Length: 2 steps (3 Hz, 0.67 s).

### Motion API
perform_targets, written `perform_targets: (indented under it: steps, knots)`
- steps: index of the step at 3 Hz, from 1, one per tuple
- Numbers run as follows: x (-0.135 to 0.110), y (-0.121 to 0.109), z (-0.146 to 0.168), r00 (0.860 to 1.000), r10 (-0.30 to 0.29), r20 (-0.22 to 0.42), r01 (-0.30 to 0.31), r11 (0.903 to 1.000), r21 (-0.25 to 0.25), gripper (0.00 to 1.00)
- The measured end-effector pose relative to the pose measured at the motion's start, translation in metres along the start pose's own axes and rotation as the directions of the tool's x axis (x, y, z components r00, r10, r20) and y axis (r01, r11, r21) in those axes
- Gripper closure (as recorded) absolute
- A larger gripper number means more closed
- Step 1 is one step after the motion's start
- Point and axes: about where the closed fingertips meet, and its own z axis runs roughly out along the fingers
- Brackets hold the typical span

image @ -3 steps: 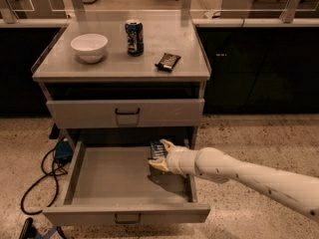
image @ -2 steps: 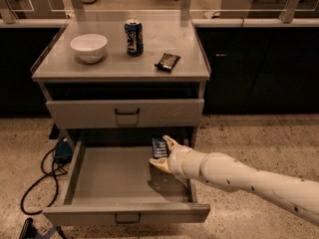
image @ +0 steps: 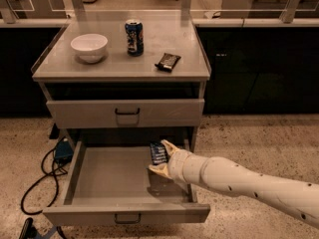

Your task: Pick rxbar blueberry from middle drawer and place on counter

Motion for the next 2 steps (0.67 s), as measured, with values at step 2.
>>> perform_targets:
  steps: [2]
  knots:
    - [-0.023,-0.077,0.008,0.997,0.071,0.021,-0.071,0.9974,0.011,1.0]
